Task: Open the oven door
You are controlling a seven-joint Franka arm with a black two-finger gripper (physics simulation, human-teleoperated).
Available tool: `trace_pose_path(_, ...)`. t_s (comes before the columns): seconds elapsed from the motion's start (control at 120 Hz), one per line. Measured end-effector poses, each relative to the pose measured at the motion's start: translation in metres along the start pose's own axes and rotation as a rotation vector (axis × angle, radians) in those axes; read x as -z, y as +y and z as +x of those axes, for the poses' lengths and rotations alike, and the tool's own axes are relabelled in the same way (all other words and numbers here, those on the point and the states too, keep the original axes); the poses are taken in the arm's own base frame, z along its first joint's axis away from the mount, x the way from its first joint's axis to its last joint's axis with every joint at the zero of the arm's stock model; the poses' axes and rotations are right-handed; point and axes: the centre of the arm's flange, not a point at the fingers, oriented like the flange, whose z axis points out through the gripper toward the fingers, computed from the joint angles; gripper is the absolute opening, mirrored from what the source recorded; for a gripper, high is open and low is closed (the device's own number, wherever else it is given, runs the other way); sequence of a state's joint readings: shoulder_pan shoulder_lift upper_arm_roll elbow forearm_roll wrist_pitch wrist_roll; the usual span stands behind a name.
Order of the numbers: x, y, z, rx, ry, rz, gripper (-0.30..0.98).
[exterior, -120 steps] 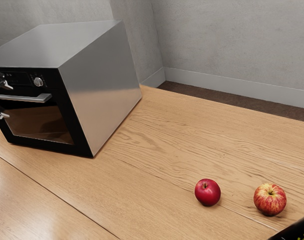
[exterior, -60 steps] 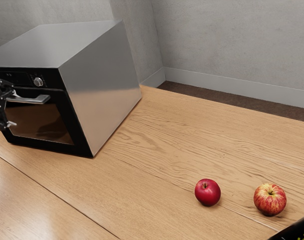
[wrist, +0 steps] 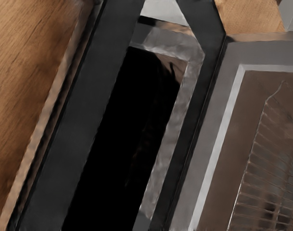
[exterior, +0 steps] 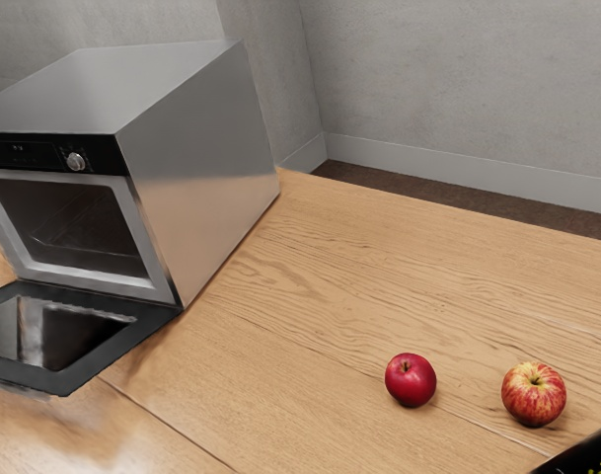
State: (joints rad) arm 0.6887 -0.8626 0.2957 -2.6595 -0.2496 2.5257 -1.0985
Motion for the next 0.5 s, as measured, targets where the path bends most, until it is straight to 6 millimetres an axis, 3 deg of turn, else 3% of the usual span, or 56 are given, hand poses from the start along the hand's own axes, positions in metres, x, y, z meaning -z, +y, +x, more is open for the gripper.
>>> trace_pose_path(0.05,0.024,0.014,-0.015,-0.078,0.007,-0.043,0.68)
trace_pose_path(0.083,0.052,0.044,-0.037,-0.172,-0.009,-0.083,0.68)
trace_pose_path(0.117,0.086,0.078,-0.072,-0.288,-0.057,-0.113,0.68)
trace_pose_path(0.133,0.102,0.091,-0.096,-0.357,-0.086,-0.118,0.68)
trace_pose_path(0.158,0.128,0.107,-0.150,-0.487,-0.134,-0.121,0.68)
trace_pose_path(0.192,0.155,0.113,-0.218,-0.649,-0.191,-0.105,0.68)
trace_pose_path(0.242,0.174,0.119,-0.310,-0.857,-0.286,-0.047,0.68)
trace_pose_path(0.292,0.176,0.130,-0.404,-1.046,-0.378,0.038,0.68)
trace_pose_path(0.325,0.164,0.115,-0.461,-1.166,-0.436,0.123,0.68)
trace_pose_path(0.358,0.148,0.097,-0.499,-1.249,-0.465,0.209,0.68)
trace_pose_path(0.408,0.123,0.076,-0.527,-1.311,-0.474,0.327,0.68)
trace_pose_path(0.5,0.086,0.037,-0.541,-1.374,-0.457,0.504,0.69)
